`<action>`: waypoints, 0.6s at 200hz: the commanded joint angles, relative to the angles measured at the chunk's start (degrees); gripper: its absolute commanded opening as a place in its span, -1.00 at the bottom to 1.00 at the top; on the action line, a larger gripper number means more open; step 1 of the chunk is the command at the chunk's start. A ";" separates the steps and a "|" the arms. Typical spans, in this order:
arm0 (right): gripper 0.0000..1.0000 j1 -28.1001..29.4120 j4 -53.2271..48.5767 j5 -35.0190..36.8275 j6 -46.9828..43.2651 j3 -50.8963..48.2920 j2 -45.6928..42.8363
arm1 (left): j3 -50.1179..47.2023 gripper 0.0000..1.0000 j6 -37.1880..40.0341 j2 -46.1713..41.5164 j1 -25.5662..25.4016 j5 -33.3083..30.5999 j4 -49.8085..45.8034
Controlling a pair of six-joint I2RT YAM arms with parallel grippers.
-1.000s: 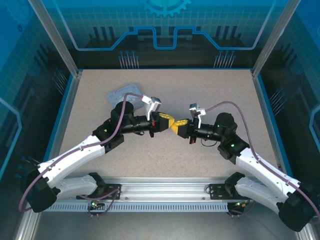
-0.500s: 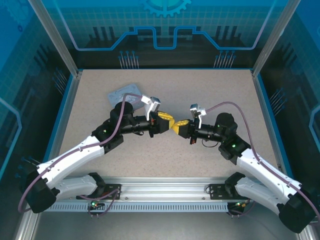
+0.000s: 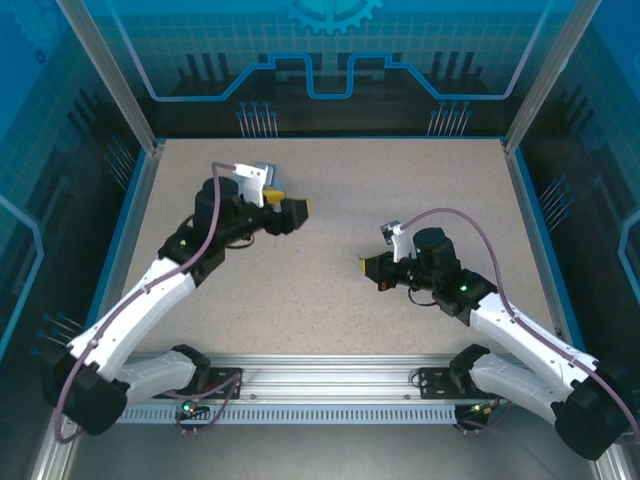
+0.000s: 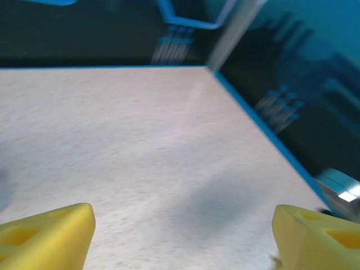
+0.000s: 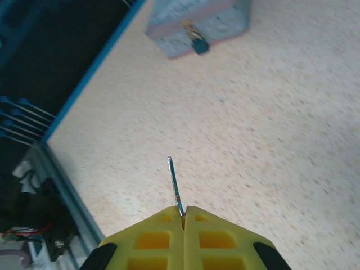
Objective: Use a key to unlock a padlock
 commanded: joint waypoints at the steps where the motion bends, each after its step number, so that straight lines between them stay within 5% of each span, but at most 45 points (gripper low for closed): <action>1: -1.00 -0.61 -4.92 4.78 0.46 1.65 0.33 | 5.04 0.68 1.13 8.28 5.25 -3.04 -6.90; 64: -1.00 -0.45 -7.67 5.34 1.17 1.29 -0.94 | 23.01 0.65 4.45 35.30 10.50 -9.37 -12.70; 120: -1.00 -0.43 -8.42 5.83 1.45 -0.21 -3.82 | 33.70 0.65 6.52 48.92 10.50 -14.12 -16.00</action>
